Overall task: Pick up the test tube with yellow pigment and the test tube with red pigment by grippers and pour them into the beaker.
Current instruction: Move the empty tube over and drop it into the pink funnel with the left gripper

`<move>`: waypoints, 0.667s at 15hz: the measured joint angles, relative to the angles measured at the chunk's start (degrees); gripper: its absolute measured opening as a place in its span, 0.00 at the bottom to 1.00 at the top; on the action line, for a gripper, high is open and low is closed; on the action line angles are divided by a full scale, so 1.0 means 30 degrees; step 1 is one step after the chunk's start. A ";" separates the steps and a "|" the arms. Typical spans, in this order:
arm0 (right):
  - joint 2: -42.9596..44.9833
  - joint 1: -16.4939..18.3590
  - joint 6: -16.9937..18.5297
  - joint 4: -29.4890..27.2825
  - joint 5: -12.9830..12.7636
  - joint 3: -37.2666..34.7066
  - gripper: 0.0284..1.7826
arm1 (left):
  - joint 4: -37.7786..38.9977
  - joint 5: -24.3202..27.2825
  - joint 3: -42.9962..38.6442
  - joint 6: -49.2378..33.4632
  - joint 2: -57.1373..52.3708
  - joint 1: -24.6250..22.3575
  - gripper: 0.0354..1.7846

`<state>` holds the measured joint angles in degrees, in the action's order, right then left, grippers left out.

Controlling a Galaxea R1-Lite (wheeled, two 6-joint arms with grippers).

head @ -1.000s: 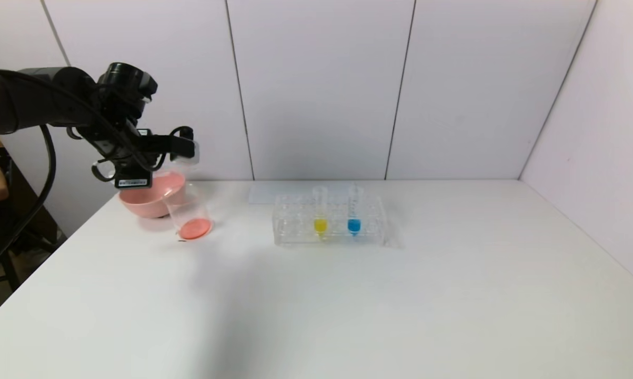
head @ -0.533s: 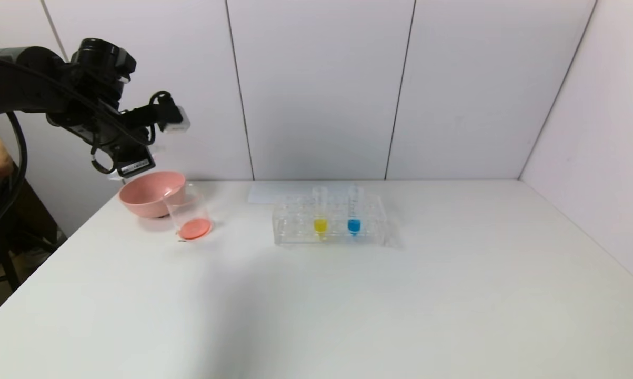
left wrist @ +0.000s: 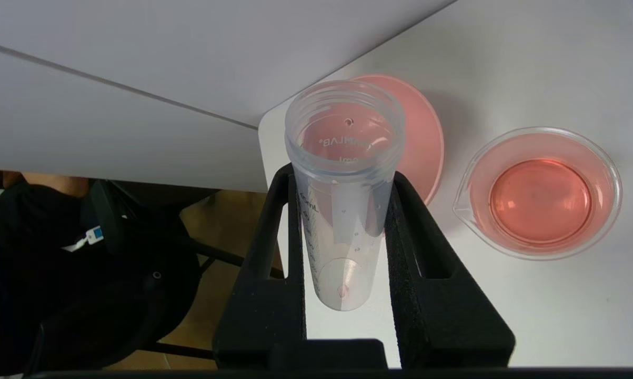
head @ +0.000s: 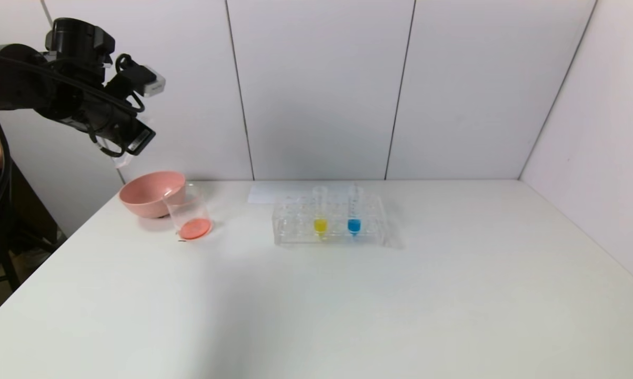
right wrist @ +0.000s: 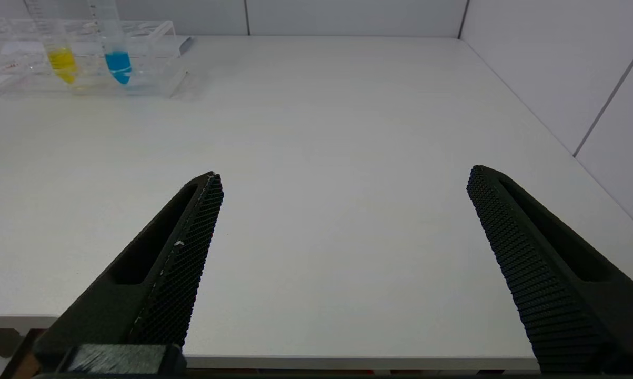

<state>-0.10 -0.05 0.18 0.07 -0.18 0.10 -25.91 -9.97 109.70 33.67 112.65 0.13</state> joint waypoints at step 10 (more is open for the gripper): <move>0.0000 -0.0016 0.0000 0.0000 0.0000 -0.0008 0.95 | 1.0866 0.0154 -0.4421 -0.8025 0.0130 -0.0614 0.25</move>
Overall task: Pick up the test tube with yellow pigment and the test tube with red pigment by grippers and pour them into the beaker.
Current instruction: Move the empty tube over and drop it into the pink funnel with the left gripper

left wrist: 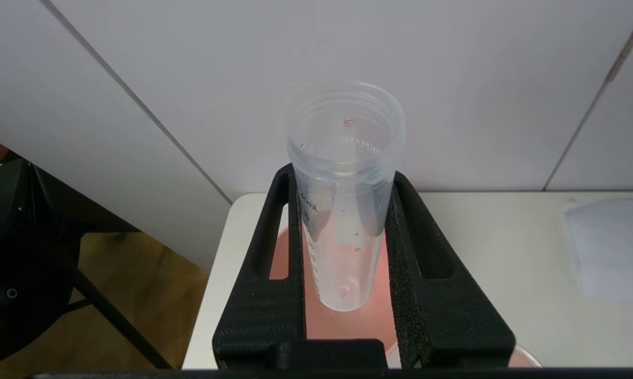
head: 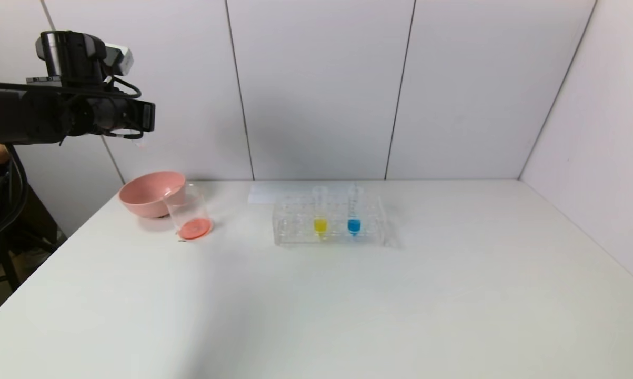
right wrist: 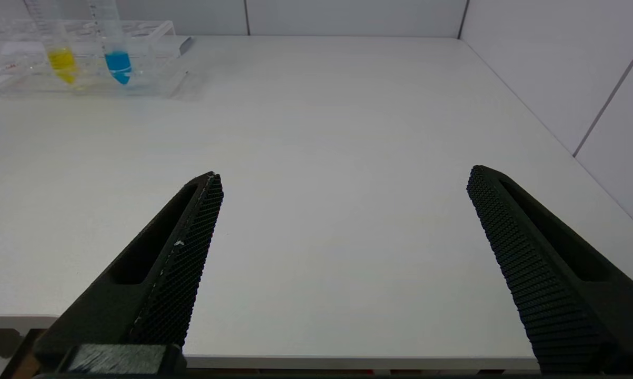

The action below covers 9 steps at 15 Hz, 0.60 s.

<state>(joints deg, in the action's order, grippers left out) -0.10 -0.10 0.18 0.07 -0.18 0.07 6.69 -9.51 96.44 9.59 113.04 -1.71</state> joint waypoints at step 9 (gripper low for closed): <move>0.0000 0.0008 0.0000 0.0000 0.0000 0.0000 0.95 | 0.2056 -0.0089 -0.1195 -0.1325 0.1052 -0.1187 0.25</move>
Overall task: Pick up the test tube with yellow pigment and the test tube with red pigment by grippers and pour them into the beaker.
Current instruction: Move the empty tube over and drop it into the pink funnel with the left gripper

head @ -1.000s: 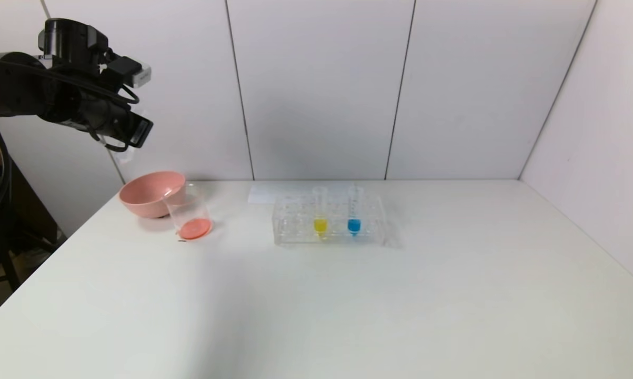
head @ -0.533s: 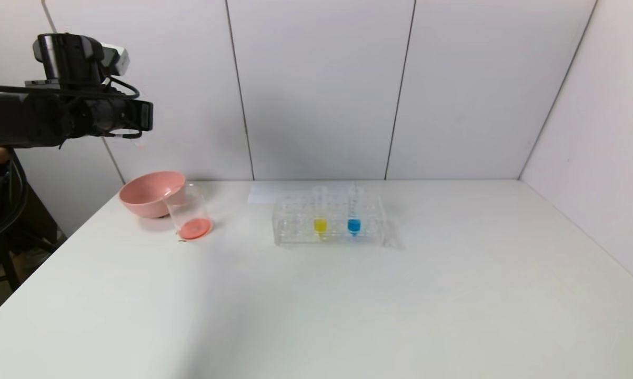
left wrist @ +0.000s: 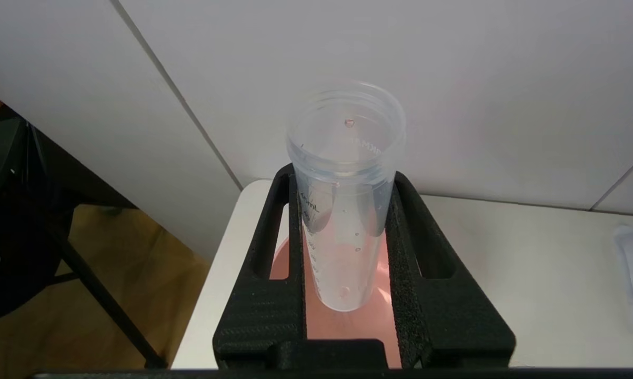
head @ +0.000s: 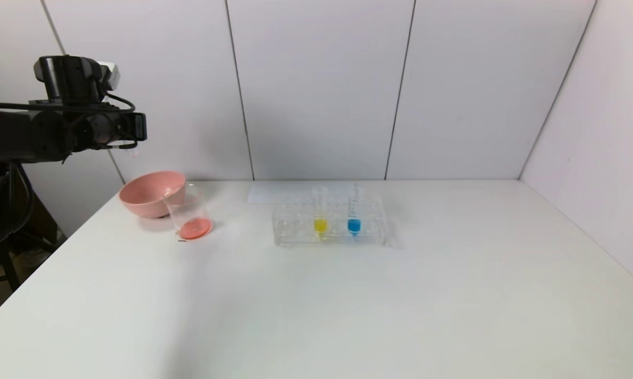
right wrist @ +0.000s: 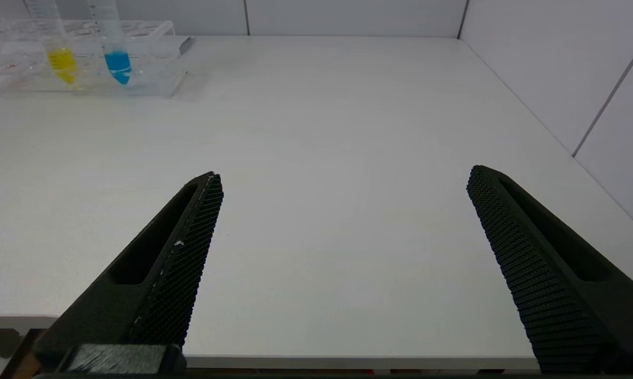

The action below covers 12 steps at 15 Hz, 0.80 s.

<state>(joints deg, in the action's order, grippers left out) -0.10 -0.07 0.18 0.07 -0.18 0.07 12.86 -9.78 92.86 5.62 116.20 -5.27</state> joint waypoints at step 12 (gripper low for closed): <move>0.0000 0.0000 0.0000 0.0000 0.0000 0.0008 0.95 | 0.1268 0.0175 0.0784 -0.0589 0.4649 -0.0943 0.25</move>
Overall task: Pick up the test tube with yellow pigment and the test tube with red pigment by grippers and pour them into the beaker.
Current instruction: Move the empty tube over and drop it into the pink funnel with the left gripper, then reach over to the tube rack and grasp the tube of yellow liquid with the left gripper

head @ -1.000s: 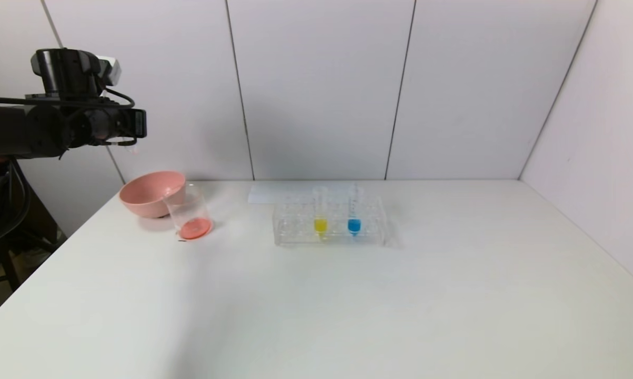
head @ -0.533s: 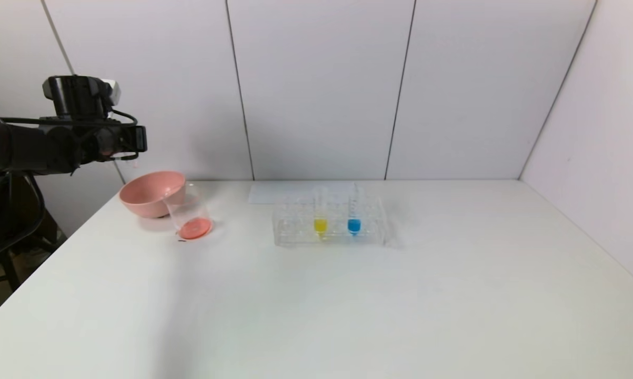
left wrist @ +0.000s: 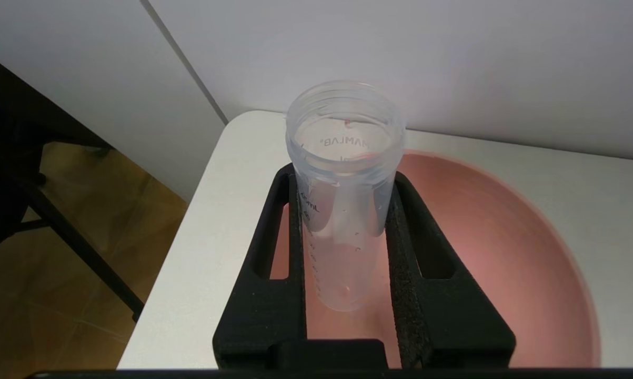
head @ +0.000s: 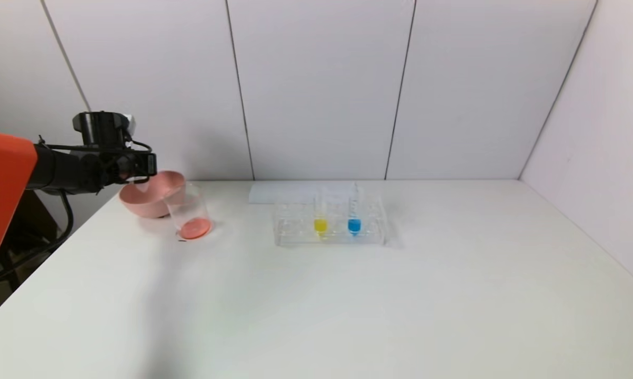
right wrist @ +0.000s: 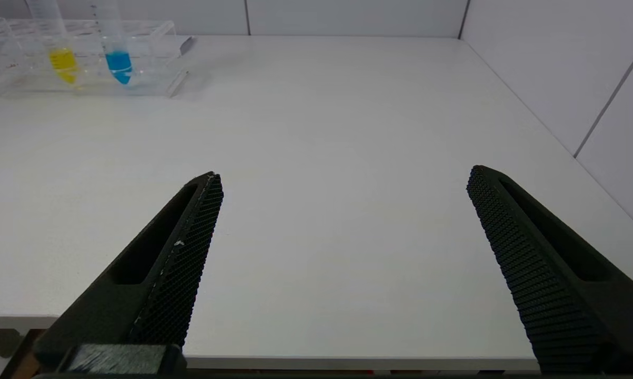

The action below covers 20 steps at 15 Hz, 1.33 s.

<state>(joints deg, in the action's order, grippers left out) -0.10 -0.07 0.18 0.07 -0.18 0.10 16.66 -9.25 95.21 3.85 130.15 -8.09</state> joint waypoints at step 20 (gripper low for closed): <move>0.0000 0.0000 0.0000 0.0000 -0.0008 0.0000 0.95 | 0.0093 0.0670 -0.0028 -0.0191 0.0691 -0.0642 0.94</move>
<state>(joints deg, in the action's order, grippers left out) -0.10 -0.07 0.18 0.07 -0.21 0.10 16.94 -7.24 95.12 3.28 132.22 -10.02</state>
